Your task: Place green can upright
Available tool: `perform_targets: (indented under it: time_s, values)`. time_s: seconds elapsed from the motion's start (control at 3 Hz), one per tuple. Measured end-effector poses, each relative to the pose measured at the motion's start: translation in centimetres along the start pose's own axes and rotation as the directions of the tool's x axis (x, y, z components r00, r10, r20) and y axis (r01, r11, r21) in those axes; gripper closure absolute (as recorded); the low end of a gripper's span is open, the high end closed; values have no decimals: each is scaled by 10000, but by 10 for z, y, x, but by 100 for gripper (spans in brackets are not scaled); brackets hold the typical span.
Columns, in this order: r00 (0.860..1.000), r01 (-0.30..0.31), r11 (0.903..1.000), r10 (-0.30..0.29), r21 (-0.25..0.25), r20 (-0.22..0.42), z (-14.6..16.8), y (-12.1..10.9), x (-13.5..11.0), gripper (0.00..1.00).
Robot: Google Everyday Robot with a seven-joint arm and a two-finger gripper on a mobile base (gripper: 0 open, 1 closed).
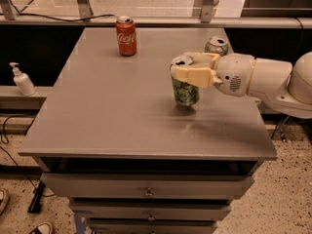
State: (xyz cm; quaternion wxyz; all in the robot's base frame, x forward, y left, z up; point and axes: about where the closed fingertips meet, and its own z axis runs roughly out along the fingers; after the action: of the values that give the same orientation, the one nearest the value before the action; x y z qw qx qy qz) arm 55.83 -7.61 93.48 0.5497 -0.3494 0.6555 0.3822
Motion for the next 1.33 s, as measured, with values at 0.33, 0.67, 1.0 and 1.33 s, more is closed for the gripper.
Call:
perform_targets:
  time_s: [0.33, 0.67, 1.0, 1.33]
  values:
    - [9979, 355, 9993, -358, 67, 548, -2, -3, 5, 100]
    - [9948, 541, 9984, -554, 178, 855, -8, -7, 7, 83]
    - [9936, 590, 9979, -612, 255, 952, -14, -9, 10, 61]
    - [9938, 566, 9979, -592, 308, 945, -18, -10, 15, 36]
